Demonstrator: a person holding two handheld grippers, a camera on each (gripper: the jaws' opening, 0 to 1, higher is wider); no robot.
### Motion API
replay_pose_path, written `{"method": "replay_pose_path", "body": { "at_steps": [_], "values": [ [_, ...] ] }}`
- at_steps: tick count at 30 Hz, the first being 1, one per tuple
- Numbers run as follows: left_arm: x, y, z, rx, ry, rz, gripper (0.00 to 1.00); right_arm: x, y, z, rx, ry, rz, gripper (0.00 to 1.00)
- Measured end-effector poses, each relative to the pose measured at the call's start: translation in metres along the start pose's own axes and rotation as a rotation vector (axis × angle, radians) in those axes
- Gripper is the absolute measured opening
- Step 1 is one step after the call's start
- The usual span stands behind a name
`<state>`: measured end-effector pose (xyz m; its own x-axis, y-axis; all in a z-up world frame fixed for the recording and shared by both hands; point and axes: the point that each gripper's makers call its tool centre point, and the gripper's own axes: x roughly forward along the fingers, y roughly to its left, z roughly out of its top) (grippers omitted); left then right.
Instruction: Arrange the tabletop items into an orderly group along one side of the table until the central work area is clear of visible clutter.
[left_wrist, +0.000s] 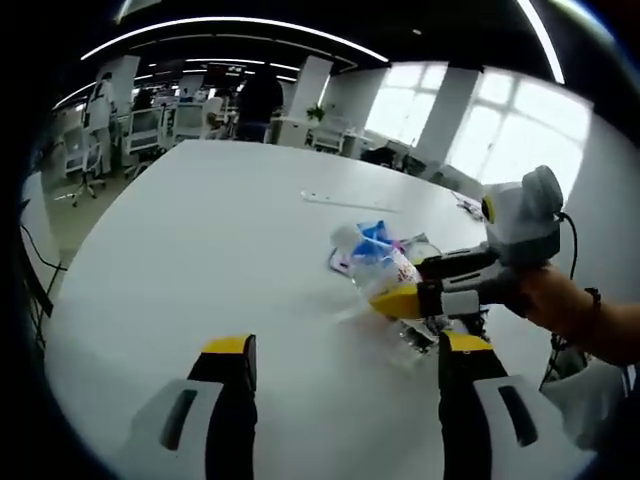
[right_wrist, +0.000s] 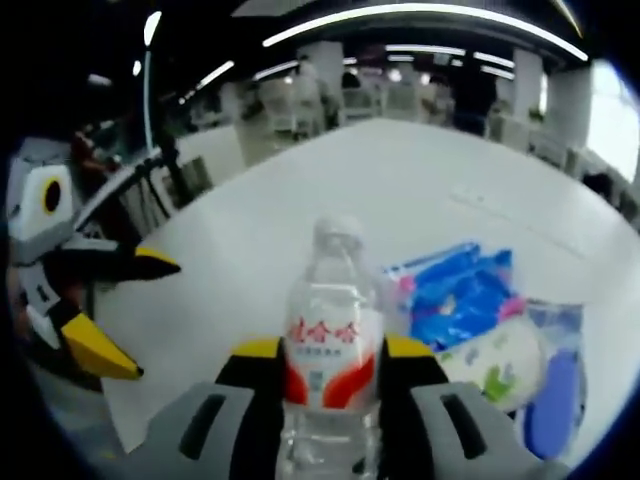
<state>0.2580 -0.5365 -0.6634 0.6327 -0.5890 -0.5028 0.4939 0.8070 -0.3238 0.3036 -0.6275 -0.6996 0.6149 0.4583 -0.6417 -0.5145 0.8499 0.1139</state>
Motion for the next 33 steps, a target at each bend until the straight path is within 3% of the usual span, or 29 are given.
{"method": "replay_pose_path", "body": {
  "at_steps": [20, 29, 33],
  "values": [
    [0.016, -0.013, 0.028, -0.008, -0.042, -0.058, 0.64, -0.015, 0.023, 0.005, -0.093, -0.156, 0.116, 0.32],
    [0.021, -0.017, 0.044, -0.024, -0.099, -0.058, 0.61, -0.02, 0.031, 0.006, -0.113, -0.199, 0.143, 0.32],
    [0.024, -0.024, 0.05, -0.035, -0.117, -0.095, 0.56, -0.023, 0.035, 0.005, -0.128, -0.223, 0.161, 0.33]
  ]
}}
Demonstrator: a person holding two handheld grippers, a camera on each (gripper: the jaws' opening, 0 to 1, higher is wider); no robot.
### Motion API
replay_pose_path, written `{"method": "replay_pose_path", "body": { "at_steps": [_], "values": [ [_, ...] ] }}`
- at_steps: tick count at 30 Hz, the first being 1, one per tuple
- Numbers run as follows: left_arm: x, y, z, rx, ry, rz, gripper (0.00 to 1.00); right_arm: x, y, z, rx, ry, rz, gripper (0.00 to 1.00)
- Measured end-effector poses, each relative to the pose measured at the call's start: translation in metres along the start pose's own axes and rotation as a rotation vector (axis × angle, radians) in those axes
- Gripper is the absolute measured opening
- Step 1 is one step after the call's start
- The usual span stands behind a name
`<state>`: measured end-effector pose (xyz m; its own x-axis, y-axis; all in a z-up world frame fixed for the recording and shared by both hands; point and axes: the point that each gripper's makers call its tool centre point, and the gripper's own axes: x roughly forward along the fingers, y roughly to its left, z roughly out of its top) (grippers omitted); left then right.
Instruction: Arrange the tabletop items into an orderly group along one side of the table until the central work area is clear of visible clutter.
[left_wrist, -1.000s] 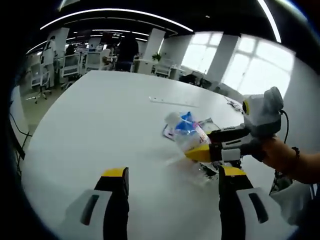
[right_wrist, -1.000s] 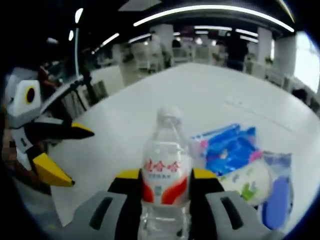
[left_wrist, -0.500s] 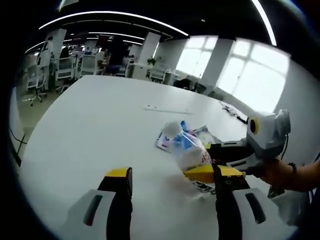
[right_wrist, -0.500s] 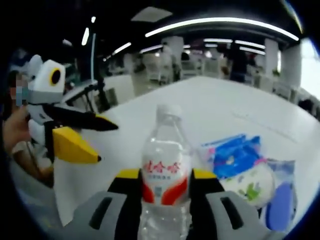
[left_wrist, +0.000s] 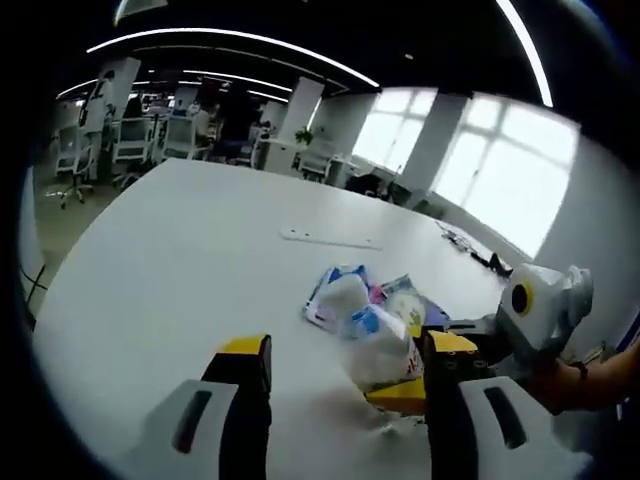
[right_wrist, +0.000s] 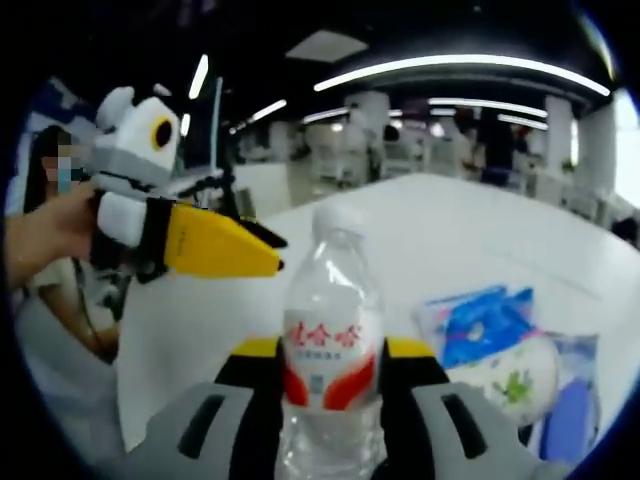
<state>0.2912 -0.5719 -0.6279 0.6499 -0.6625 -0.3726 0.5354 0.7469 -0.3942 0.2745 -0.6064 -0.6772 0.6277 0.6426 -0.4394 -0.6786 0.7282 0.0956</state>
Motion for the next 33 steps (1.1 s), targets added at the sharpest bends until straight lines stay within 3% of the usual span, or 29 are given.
{"method": "replay_pose_path", "body": {
  "at_steps": [3, 6, 19, 27, 33],
  "values": [
    [0.002, -0.005, 0.001, -0.003, -0.004, -0.027, 0.47, -0.001, 0.003, 0.0, 0.003, -0.012, 0.018, 0.33],
    [0.004, -0.005, 0.002, 0.002, -0.01, -0.02, 0.48, -0.003, 0.006, 0.0, -0.014, -0.026, 0.023, 0.33],
    [0.011, -0.01, 0.01, -0.007, -0.036, -0.07, 0.34, -0.007, 0.013, 0.001, -0.067, -0.078, 0.049, 0.34],
    [0.015, -0.01, 0.01, 0.049, -0.025, -0.063, 0.26, -0.01, 0.012, 0.0, -0.064, -0.09, 0.032, 0.35],
    [0.017, -0.011, 0.012, 0.02, -0.032, -0.078, 0.23, -0.012, 0.01, 0.001, -0.051, -0.11, 0.022, 0.35]
  ]
}}
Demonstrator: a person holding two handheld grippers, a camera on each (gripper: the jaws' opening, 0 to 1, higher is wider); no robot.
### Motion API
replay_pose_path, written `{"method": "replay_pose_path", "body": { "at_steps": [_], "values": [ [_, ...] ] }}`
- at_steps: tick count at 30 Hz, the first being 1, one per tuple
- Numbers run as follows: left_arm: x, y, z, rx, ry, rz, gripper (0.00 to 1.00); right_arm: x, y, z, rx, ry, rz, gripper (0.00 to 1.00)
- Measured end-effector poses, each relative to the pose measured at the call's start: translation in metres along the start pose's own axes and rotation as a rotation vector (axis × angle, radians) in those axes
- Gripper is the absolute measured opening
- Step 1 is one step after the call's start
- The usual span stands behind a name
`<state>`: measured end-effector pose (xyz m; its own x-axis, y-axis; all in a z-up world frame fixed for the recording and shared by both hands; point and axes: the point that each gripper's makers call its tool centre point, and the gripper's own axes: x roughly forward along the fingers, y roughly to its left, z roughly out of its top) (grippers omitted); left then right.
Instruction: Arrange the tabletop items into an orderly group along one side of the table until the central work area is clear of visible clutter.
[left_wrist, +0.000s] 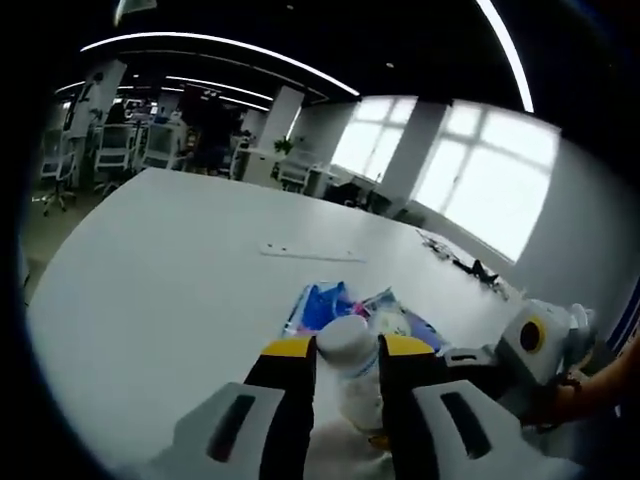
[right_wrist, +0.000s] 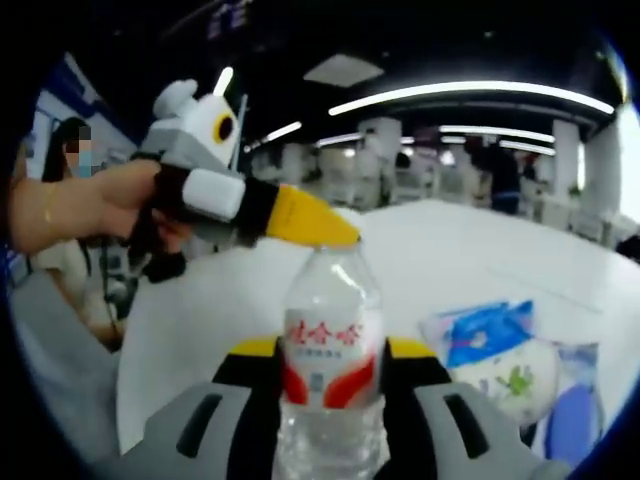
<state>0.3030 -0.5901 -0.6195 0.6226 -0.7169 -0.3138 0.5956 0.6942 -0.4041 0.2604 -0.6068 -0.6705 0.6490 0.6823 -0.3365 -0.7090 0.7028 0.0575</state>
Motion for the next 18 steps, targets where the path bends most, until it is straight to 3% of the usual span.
{"method": "replay_pose_path", "body": {
  "at_steps": [6, 14, 18],
  "values": [
    [0.0, -0.008, 0.004, 0.032, -0.007, -0.026, 0.22, -0.002, -0.002, 0.001, -0.003, 0.001, -0.016, 0.35],
    [-0.002, -0.031, 0.016, 0.229, -0.009, -0.08, 0.22, -0.006, -0.005, 0.005, -0.001, -0.004, -0.061, 0.35],
    [-0.001, -0.039, 0.019, 0.282, -0.01, -0.091, 0.21, -0.006, -0.008, 0.007, 0.005, -0.008, -0.082, 0.35]
  ]
}}
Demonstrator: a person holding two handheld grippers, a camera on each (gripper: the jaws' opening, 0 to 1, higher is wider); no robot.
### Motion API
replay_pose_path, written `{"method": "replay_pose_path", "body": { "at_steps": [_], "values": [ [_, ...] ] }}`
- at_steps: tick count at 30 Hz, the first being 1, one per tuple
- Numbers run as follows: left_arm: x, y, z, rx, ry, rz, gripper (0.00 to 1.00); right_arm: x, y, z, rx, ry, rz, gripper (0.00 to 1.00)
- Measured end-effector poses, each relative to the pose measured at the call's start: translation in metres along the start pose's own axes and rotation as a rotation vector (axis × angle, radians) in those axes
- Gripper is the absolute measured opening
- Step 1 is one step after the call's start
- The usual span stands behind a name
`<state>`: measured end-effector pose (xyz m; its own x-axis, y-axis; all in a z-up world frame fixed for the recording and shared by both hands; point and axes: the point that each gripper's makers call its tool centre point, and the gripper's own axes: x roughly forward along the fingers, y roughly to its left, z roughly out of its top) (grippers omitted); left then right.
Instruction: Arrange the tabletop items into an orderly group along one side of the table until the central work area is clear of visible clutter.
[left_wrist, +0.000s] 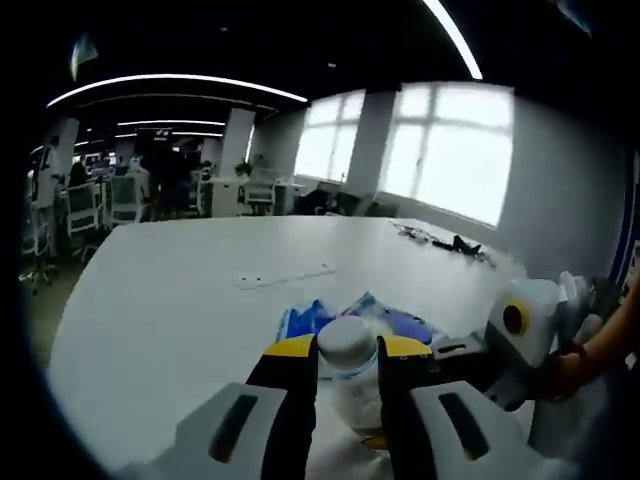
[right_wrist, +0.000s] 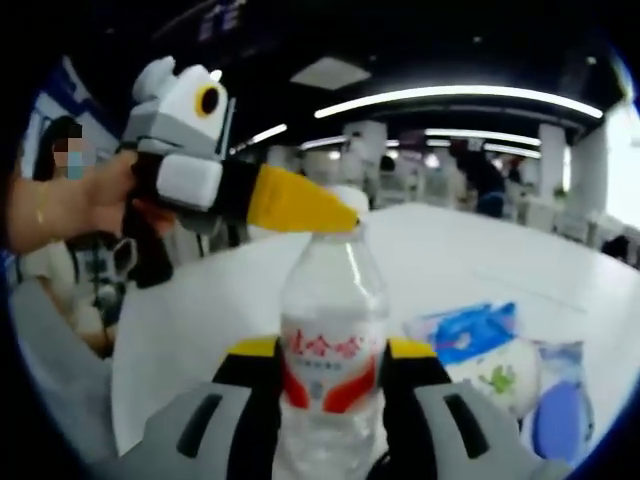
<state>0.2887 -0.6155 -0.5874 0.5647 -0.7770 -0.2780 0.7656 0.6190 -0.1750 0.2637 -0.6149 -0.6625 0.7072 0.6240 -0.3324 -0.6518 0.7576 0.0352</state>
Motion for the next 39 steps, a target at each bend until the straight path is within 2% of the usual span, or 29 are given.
{"method": "replay_pose_path", "body": {
  "at_steps": [6, 7, 8, 11, 15, 19, 28, 39],
  "values": [
    [0.0, -0.018, 0.009, 0.059, -0.028, -0.068, 0.2, -0.002, -0.006, 0.0, -0.002, 0.005, -0.044, 0.35],
    [-0.002, -0.024, 0.012, 0.064, -0.043, -0.103, 0.19, -0.002, -0.006, 0.0, -0.005, 0.006, -0.052, 0.35],
    [-0.005, -0.024, 0.01, 0.113, -0.027, -0.086, 0.19, -0.002, -0.006, 0.0, -0.003, 0.005, -0.057, 0.35],
    [-0.004, -0.025, 0.01, 0.123, -0.01, -0.09, 0.19, -0.002, -0.006, 0.0, 0.012, 0.003, -0.065, 0.35],
    [-0.006, -0.033, 0.008, 0.201, 0.004, -0.112, 0.19, -0.004, -0.006, -0.002, 0.003, 0.002, -0.135, 0.35],
    [-0.007, -0.045, 0.006, 0.205, 0.001, -0.165, 0.19, -0.006, -0.006, -0.007, 0.022, 0.001, -0.217, 0.35],
    [-0.008, -0.048, 0.005, 0.246, 0.002, -0.215, 0.19, -0.01, -0.005, -0.007, 0.038, -0.014, -0.289, 0.36],
    [-0.004, -0.046, 0.006, 0.241, -0.003, -0.215, 0.2, -0.009, -0.006, -0.007, 0.057, -0.012, -0.288, 0.36]
  ]
}}
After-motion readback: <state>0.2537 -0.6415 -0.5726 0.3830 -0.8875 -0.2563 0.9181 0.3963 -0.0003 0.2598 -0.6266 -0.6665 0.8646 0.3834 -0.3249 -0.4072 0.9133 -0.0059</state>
